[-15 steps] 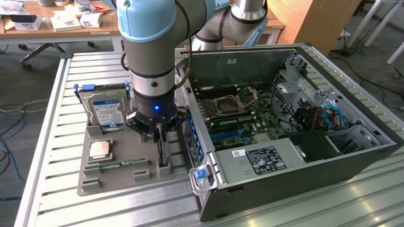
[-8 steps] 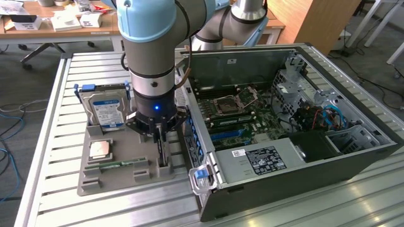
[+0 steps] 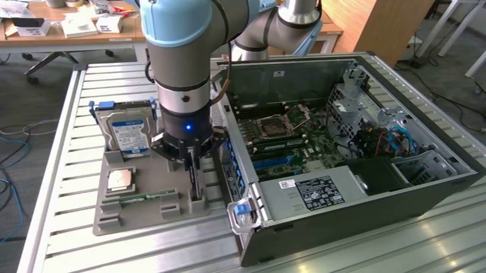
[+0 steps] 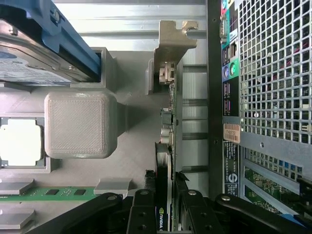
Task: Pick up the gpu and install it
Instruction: 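Pick up the gpu and move the gpu toward the slot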
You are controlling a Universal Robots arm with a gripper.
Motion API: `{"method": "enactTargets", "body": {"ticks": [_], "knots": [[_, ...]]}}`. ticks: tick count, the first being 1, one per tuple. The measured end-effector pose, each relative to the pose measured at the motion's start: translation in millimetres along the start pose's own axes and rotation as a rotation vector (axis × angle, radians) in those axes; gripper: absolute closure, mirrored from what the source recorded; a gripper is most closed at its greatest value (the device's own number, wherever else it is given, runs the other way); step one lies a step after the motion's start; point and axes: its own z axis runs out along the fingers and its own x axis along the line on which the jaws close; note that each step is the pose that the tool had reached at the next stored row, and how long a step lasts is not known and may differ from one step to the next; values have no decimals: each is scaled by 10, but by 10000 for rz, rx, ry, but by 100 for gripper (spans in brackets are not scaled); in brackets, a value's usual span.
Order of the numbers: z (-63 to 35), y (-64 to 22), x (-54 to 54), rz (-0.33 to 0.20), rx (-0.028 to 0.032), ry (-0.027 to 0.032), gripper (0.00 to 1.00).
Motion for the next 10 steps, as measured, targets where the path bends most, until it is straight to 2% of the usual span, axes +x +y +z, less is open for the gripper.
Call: {"method": "enactTargets", "body": {"ticks": [4,10], "knots": [[-68,3,-2,-1,0,0,74],[-302,13,-7,-1,0,1,74]]}}
